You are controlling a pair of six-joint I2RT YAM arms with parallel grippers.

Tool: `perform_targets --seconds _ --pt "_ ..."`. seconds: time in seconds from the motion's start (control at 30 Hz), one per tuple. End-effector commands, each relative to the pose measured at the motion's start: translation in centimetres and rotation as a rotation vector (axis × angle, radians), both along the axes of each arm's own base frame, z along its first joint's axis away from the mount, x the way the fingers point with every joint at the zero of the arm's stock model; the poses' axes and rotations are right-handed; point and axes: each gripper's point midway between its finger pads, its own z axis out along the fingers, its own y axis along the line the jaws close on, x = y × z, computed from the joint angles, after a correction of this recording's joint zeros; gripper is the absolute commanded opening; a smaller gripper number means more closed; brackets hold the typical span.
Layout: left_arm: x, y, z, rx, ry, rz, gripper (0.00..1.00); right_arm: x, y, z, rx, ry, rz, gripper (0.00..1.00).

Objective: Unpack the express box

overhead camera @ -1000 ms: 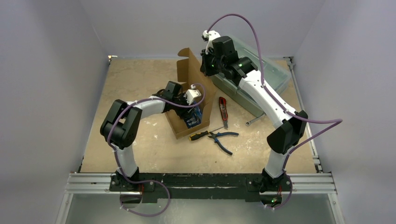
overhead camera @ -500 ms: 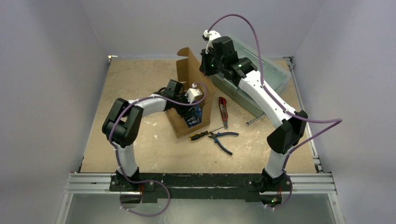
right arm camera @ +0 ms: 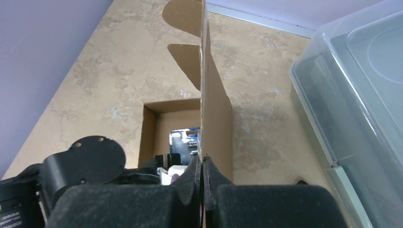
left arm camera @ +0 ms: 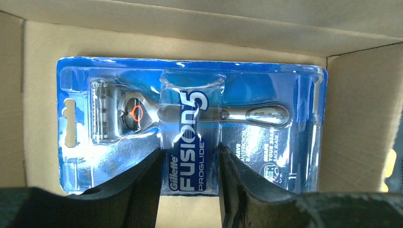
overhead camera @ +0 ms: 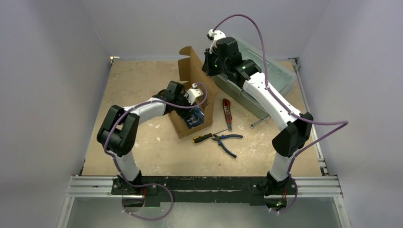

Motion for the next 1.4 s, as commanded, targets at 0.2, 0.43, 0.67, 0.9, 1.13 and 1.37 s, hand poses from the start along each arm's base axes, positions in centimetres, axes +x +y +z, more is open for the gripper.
perform_targets --seconds 0.2,0.43,0.67,0.9,1.13,1.37 --pt "2.4 0.8 8.7 -0.087 -0.209 0.152 0.23 0.8 0.0 3.8 0.093 -0.101 -0.045 0.00" --pt "2.7 3.3 13.9 -0.113 -0.287 0.349 0.23 2.2 0.7 4.6 0.150 -0.134 -0.078 0.00" --pt "0.0 8.4 15.7 -0.069 -0.284 0.594 0.11 5.1 1.5 5.1 0.209 -0.182 -0.144 0.00" --pt "-4.0 12.6 19.0 -0.177 -0.314 0.841 0.12 8.8 3.0 3.8 0.197 -0.201 -0.145 0.00" --pt "-7.2 13.3 15.4 -0.357 -0.198 1.047 0.11 10.5 3.9 5.0 0.216 -0.252 -0.145 0.00" --pt "-8.7 14.3 11.3 -0.398 -0.124 1.186 0.06 10.7 3.2 5.9 0.169 -0.293 -0.149 0.11"
